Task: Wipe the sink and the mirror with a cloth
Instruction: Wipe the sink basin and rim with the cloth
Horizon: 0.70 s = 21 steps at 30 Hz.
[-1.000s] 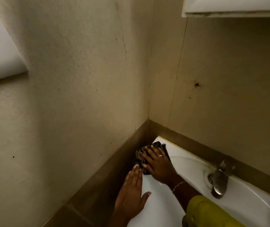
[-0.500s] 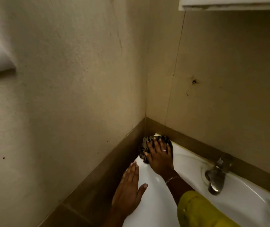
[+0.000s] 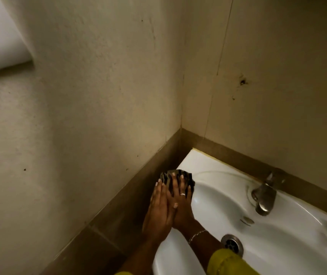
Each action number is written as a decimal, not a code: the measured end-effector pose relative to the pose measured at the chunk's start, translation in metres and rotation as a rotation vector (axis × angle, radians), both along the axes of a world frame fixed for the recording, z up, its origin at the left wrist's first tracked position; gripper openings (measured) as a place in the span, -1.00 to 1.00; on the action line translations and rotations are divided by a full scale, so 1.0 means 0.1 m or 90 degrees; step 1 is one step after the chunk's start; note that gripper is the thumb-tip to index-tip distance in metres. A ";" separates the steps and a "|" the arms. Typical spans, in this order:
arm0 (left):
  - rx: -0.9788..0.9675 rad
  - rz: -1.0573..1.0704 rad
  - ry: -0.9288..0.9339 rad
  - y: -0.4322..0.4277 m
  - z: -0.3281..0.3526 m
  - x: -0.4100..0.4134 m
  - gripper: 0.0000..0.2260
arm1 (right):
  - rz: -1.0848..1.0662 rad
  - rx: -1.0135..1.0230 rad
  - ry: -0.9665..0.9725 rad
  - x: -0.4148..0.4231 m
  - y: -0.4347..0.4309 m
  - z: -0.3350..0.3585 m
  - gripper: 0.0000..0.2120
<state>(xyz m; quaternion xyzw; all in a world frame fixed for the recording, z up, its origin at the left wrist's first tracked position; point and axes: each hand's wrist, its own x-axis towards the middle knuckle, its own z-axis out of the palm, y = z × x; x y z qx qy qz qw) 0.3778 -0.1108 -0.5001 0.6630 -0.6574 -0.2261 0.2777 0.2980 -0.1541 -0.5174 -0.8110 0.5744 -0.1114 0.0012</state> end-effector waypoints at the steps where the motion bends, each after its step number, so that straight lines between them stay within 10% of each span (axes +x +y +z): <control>1: -0.007 0.001 0.010 0.01 0.00 0.00 -0.21 | -0.003 0.007 0.005 0.02 -0.01 0.01 -0.34; 11: -0.039 0.130 0.273 0.19 0.07 -0.01 -0.10 | -0.018 0.123 0.021 0.18 -0.01 0.13 -0.52; 15: 0.013 0.228 0.384 0.22 0.09 0.02 -0.56 | 0.016 0.155 -0.049 0.27 0.27 0.11 -0.48; 18: 0.062 0.261 0.504 0.34 0.06 0.09 -0.53 | 0.070 0.231 -0.094 0.30 0.48 0.19 -0.20; 21: 0.092 0.284 0.575 0.42 0.07 0.15 -0.44 | 0.075 0.277 -0.085 0.30 0.63 0.29 -0.44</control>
